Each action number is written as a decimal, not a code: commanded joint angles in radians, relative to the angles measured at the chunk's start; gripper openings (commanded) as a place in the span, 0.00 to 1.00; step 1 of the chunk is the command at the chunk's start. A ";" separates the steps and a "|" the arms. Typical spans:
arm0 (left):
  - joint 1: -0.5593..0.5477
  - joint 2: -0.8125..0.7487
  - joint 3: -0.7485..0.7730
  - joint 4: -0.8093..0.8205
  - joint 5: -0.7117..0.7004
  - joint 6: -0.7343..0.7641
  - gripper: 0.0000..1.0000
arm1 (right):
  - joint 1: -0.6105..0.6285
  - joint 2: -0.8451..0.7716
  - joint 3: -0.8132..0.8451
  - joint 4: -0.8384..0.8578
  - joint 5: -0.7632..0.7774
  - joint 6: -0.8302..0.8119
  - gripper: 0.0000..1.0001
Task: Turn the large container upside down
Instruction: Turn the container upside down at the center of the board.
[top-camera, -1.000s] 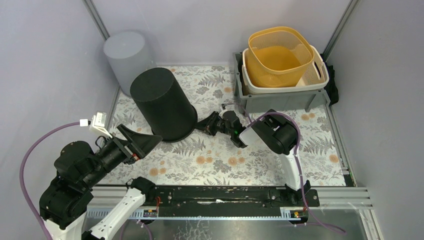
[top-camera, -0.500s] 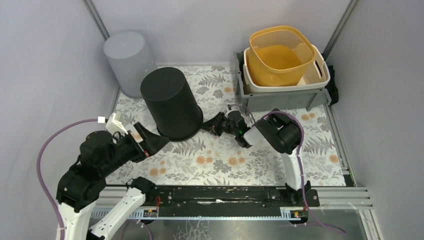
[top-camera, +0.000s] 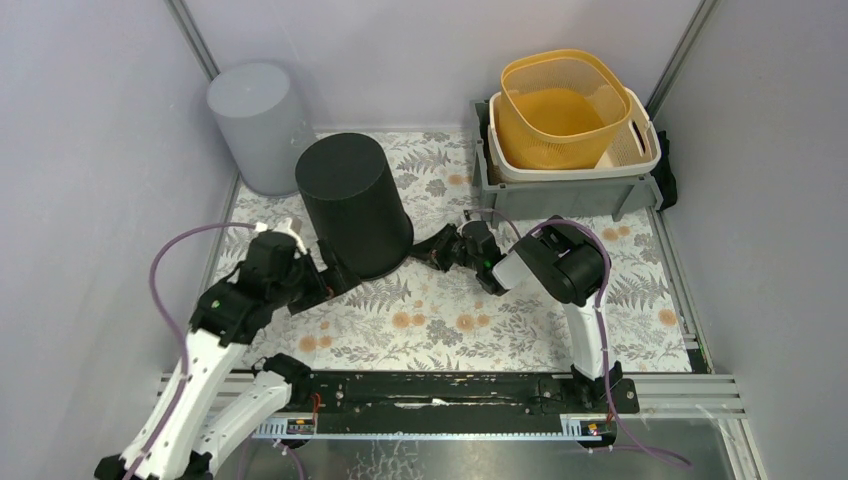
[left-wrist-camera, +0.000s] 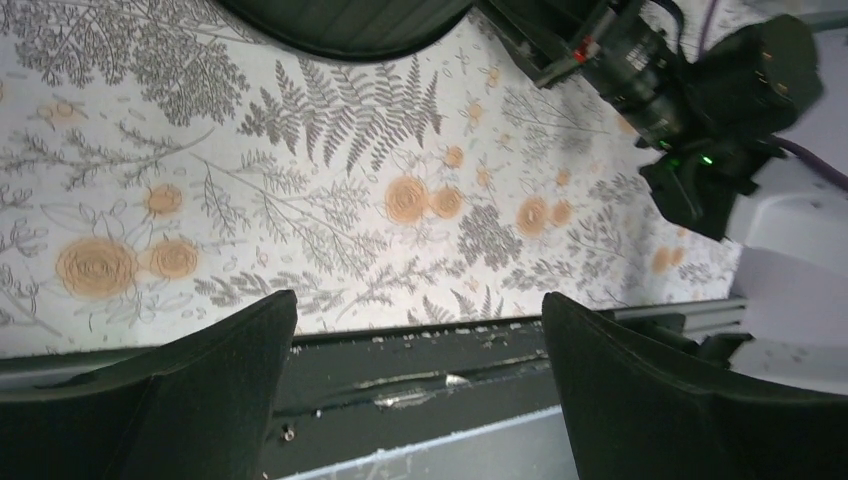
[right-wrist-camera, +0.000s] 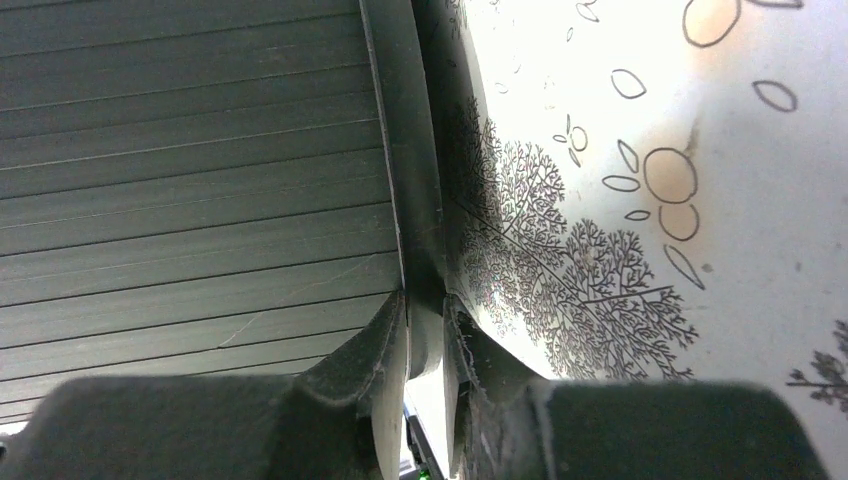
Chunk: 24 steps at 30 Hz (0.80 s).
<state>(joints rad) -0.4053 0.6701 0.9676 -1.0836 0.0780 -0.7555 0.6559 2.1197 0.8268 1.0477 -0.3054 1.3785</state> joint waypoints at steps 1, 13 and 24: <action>-0.006 0.097 -0.053 0.236 -0.060 0.041 1.00 | -0.039 -0.048 0.019 0.079 0.012 0.017 0.17; -0.006 0.346 -0.117 0.500 -0.108 0.053 1.00 | -0.054 -0.005 0.082 0.050 -0.047 0.020 0.42; -0.003 0.567 -0.066 0.610 -0.176 0.091 1.00 | -0.076 -0.121 0.048 -0.115 -0.100 -0.075 0.61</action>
<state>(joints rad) -0.4053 1.1915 0.8627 -0.5705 -0.0422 -0.6983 0.6155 2.1120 0.8787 0.9871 -0.3897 1.3712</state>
